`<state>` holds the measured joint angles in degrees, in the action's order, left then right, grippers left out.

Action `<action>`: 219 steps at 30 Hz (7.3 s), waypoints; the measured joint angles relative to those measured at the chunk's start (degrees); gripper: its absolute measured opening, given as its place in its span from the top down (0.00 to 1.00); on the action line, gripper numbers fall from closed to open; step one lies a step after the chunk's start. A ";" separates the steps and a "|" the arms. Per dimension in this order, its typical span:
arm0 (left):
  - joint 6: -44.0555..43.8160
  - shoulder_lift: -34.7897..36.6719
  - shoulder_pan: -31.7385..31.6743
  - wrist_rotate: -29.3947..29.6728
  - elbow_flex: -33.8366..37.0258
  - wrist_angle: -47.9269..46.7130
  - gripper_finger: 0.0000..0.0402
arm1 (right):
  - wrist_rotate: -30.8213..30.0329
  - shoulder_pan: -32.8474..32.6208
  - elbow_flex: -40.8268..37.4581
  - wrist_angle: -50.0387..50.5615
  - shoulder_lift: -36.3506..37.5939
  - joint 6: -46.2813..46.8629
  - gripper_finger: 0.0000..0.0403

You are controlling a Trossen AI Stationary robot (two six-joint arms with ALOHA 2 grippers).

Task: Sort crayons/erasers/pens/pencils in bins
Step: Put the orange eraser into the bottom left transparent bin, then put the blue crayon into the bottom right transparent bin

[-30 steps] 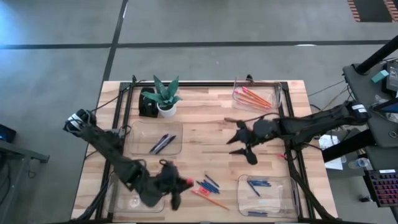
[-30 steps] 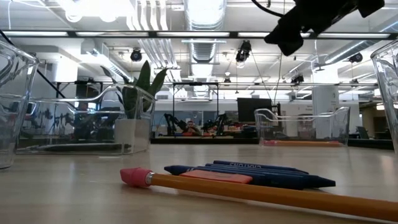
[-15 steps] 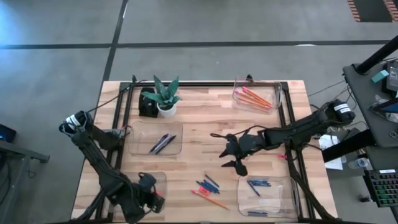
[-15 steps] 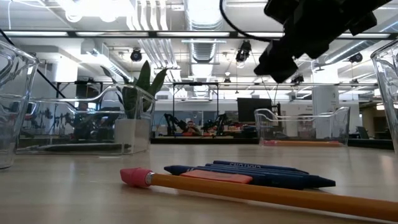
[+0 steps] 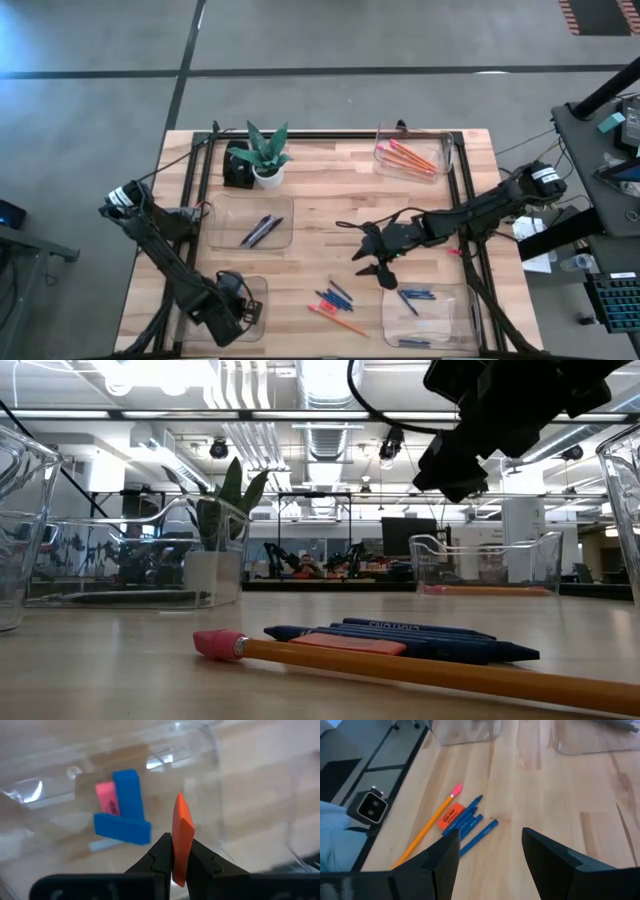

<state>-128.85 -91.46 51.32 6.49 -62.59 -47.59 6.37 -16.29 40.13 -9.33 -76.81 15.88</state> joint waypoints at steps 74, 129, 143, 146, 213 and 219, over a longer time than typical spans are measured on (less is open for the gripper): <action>69.30 5.25 -1.65 55.53 -5.59 43.75 0.73 | -15.41 -5.20 19.10 19.86 -19.68 24.46 0.50; 129.79 6.20 2.80 55.28 -4.72 75.06 0.73 | -21.98 -8.26 35.74 35.83 -35.80 29.42 0.71; 134.35 6.57 2.81 55.28 -4.80 74.93 0.73 | -20.25 -8.48 35.72 36.44 -35.73 22.72 0.87; 134.35 7.39 2.81 55.28 -4.74 74.99 0.73 | -19.84 -8.23 35.65 36.40 -35.32 18.75 0.92; 134.28 10.51 3.58 55.31 -3.80 70.51 0.73 | -16.89 -9.29 40.88 50.35 -35.83 38.47 0.85; 134.27 10.51 3.58 55.31 -3.76 70.51 0.73 | -16.87 -9.29 40.88 50.84 -35.83 31.66 0.93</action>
<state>5.42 -80.95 54.89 61.80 -66.35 22.92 -10.50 -25.58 81.01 41.52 -112.64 47.53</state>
